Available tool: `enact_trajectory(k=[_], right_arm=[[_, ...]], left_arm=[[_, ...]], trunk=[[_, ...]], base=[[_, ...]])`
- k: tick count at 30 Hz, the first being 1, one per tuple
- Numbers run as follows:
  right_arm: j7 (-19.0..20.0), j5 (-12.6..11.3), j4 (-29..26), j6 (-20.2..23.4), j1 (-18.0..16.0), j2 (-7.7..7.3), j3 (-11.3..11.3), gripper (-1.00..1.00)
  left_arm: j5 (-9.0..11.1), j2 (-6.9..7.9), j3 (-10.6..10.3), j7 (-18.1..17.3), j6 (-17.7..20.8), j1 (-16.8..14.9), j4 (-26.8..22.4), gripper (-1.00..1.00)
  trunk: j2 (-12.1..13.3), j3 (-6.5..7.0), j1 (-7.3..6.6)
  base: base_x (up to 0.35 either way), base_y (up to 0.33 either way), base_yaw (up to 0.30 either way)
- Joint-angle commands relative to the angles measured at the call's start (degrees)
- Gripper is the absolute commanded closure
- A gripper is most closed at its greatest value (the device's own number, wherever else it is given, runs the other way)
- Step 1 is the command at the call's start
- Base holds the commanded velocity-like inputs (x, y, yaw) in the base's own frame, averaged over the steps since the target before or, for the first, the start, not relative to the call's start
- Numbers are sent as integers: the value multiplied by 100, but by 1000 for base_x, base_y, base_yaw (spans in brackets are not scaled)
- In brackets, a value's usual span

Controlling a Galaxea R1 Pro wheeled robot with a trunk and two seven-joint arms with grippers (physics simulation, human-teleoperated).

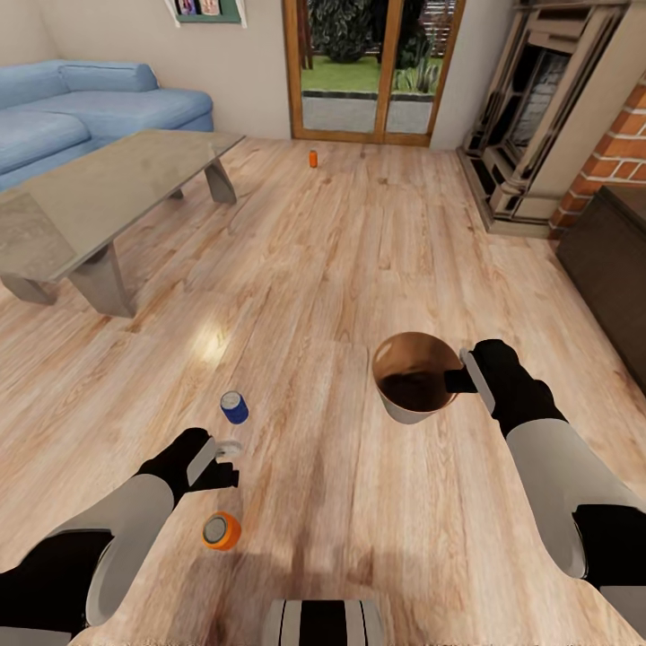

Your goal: Put the three can of soda from the living room inside the tash can in the kitchen.

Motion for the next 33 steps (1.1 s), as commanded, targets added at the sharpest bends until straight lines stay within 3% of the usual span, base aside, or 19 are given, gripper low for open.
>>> enact_trajectory(k=[1, 4, 8, 33], right_arm=[[18, -48, -3, 0, -3, 1, -2, 100], [18, -48, 1, 0, -3, 1, -2, 100], [18, -48, 4, 0, -3, 1, 0, 100], [18, -48, 123, 0, -3, 1, 1, 100]], left_arm=[[-2, -15, 0, 0, -3, 0, 0, -100], [4, -145, -1, 2, -40, 0, 0, -100], [0, -191, -1, 4, -75, 5, 0, -100], [3, -199, -9, -4, -446, 106, 240, -100]], trunk=[[-1, -9, -1], [-1, -36, -1], [-1, -72, -1], [-1, -297, -1]], base=[[0, 0, 0], [0, 0, 0], [0, 0, 0], [0, 0, 0]])
